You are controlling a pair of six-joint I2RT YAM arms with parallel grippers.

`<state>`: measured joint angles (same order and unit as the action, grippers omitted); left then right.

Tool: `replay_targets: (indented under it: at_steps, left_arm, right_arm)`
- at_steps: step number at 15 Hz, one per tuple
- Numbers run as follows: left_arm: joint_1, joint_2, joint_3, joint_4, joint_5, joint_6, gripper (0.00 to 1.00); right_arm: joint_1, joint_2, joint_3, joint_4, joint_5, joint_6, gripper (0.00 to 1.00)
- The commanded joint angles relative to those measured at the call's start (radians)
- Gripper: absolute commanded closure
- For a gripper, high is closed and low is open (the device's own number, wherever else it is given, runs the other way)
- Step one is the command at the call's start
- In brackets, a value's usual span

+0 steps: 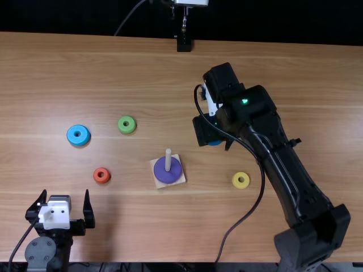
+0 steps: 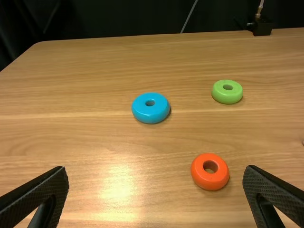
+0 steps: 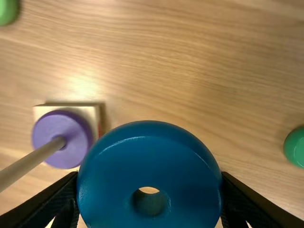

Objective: Build the Hanoi tower: stack the rings onto the peg from bottom to top in this color order: purple, dark blue, light blue, dark green, light green, yellow, orange.

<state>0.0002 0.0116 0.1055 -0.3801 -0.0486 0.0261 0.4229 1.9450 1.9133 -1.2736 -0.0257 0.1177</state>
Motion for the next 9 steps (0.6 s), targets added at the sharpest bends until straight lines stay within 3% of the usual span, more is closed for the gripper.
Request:
replay_targets:
  at_steps: [1,9]
  left_arm:
    - [0.004,-0.012,-0.105,-0.082,-0.003,0.009,0.0]
    - [0.004,-0.012,-0.105,-0.082,-0.005,0.009,0.0]
  right_arm:
    - [0.04,-0.054,0.055,-0.005,-0.006,-0.015,0.96]
    - [0.249,-0.058,0.187,-0.086,-0.006,-0.002,0.96]
